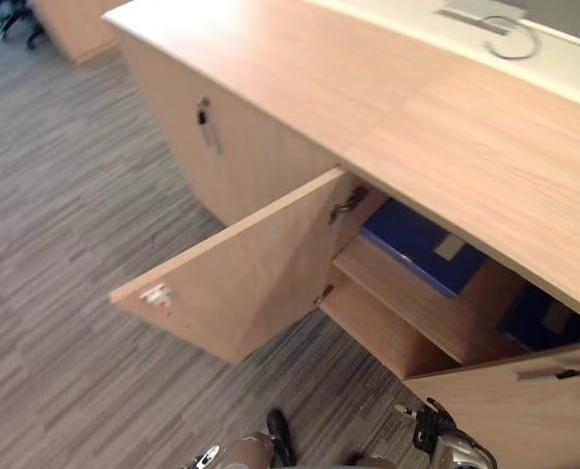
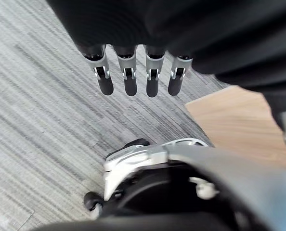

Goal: Walk over to the cabinet, pick up the folder, carry it to the office cabinet, place the folder inside the office cabinet, then close the office cabinet door

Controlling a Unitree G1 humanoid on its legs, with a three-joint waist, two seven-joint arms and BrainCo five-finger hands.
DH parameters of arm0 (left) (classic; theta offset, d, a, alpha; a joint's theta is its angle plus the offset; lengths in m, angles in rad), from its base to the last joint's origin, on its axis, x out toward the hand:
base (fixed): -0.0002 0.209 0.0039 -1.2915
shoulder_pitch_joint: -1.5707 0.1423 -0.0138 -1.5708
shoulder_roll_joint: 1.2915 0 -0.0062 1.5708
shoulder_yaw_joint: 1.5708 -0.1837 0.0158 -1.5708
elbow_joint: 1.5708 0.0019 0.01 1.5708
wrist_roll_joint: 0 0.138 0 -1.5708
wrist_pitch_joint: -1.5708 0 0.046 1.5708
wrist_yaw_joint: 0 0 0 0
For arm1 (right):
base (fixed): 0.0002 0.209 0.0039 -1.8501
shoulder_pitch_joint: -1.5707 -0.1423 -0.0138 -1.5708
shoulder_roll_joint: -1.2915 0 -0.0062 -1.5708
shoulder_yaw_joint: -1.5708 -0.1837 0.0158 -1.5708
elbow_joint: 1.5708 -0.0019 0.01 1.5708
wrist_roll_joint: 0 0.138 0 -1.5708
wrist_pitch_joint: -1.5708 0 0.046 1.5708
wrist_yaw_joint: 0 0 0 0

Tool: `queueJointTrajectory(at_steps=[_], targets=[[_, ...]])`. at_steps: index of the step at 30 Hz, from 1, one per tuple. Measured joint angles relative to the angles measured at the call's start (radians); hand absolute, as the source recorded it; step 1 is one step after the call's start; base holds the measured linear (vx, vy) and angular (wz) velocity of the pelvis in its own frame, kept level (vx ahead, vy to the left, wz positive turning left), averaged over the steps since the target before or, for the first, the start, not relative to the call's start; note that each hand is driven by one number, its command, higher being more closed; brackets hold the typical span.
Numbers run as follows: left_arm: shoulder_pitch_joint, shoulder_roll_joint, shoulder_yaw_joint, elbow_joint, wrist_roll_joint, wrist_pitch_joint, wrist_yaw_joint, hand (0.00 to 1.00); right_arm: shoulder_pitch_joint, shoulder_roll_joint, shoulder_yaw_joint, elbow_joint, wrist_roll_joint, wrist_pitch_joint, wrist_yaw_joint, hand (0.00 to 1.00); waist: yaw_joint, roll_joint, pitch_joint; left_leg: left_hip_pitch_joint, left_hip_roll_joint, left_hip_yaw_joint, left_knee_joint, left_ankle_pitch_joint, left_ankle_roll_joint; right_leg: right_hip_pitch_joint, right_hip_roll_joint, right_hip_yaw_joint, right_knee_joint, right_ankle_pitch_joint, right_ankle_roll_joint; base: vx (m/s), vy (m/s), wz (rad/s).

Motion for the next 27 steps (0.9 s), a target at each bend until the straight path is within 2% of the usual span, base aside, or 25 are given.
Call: queueJointTrajectory(at_steps=[1, 2, 3, 4, 6, 8, 13, 15, 20, 23, 27], targets=[[0.01, -0.011, 0.005, 0.023, 0.001, 0.007, 0.003, 0.0, -0.014, -0.012, -0.011, -0.001, 0.0, 0.0, -0.001, 0.0, 0.013, 0.046, 0.005, 0.03, 0.093, 0.011, 0.029, -0.069, -0.03, -0.021, 0.007, -0.002, 0.063, -0.001, 0.0, 0.13, 0.056, 0.18], [0.006, -0.026, 0.005, 0.03, 0.0, 0.013, 0.006, 0.0, -0.037, -0.02, -0.033, 0.0, 0.0, 0.0, -0.002, 0.0, 0.011, 0.059, 0.022, 0.063, 0.063, 0.008, -0.027, -0.037, -0.023, -0.046, -0.032, -0.001, 0.126, -0.002, 0.001, 0.05, 0.119, 0.0], [0.006, -0.026, -0.008, 0.03, 0.0, 0.013, 0.009, 0.0, -0.039, -0.022, -0.032, 0.005, -0.001, 0.002, 0.001, 0.0, 0.012, 0.059, 0.021, 0.078, 0.033, 0.011, -0.068, -0.002, -0.022, -0.085, -0.077, 0.0, 0.197, -0.005, 0.004, -0.08, 0.271, 0.24], [0.005, -0.021, -0.034, 0.033, 0.001, 0.013, 0.01, 0.0, -0.04, -0.023, -0.032, 0.001, -0.005, 0.0, 0.002, 0.0, 0.007, 0.076, 0.016, 0.093, 0.006, -0.004, -0.117, 0.018, 0.003, -0.114, -0.121, 0.0, 0.264, -0.02, 0.011, -0.08, 0.218, 0.22], [0.005, -0.014, -0.063, 0.035, 0.001, 0.012, 0.012, 0.0, -0.04, -0.022, -0.031, 0.003, -0.005, 0.002, 0.002, 0.0, 0.001, 0.088, 0.012, 0.113, -0.022, -0.018, -0.173, 0.051, 0.017, -0.132, -0.161, 0.002, 0.32, -0.024, 0.006, -0.06, 0.156, 0.26], [0.005, -0.015, -0.061, 0.043, 0.004, 0.013, 0.015, 0.0, -0.038, -0.016, -0.031, 0.003, -0.005, 0.002, 0.003, 0.0, -0.001, 0.097, 0.006, 0.118, -0.025, -0.026, -0.196, 0.068, 0.022, -0.142, -0.155, 0.002, 0.316, -0.023, 0.006, -0.04, 0.025, 0.1], [0.005, -0.039, -0.021, 0.068, 0.016, 0.013, 0.023, 0.0, -0.032, -0.018, -0.03, 0.001, -0.004, 0.002, 0.002, 0.0, -0.001, 0.094, 0.003, 0.154, -0.023, -0.022, -0.332, 0.158, -0.008, -0.133, -0.099, 0.002, 0.228, -0.029, 0.004, -0.04, -0.108, -0.08], [0.005, -0.048, -0.002, 0.078, 0.016, 0.014, 0.028, 0.0, -0.018, -0.017, -0.034, 0.001, -0.001, 0.002, 0.001, 0.0, -0.003, 0.093, 0.005, 0.179, -0.016, -0.023, -0.346, 0.166, -0.017, -0.114, -0.091, 0.0, 0.227, -0.036, -0.005, -0.07, -0.082, -0.05], [0.004, -0.067, 0.037, 0.079, 0.004, 0.017, 0.04, 0.0, 0.018, -0.014, -0.038, -0.008, 0.033, 0.002, -0.001, 0.0, -0.011, 0.093, 0.002, 0.191, -0.018, -0.033, -0.348, 0.171, -0.022, -0.091, -0.09, -0.012, 0.215, -0.058, 0.006, -0.07, -0.013, 0.05], [-0.009, -0.087, 0.116, 0.045, -0.081, 0.03, 0.062, 0.0, 0.046, -0.005, -0.075, -0.008, 0.054, 0.001, -0.002, 0.0, -0.018, 0.092, 0.002, 0.19, -0.016, -0.04, -0.348, 0.175, -0.022, -0.082, -0.084, -0.031, 0.199, -0.06, 0.004, -0.05, 0.01, 0.14], [-0.034, -0.108, 0.213, -0.204, -0.217, 0.041, 0.111, 0.0, 0.094, 0.008, -0.074, -0.019, 0.077, 0.001, -0.003, 0.0, -0.019, 0.094, 0.0, 0.183, -0.013, -0.038, -0.348, 0.175, -0.019, -0.083, -0.074, -0.031, 0.178, -0.049, 0.002, 0.01, 0.023, -0.02]])
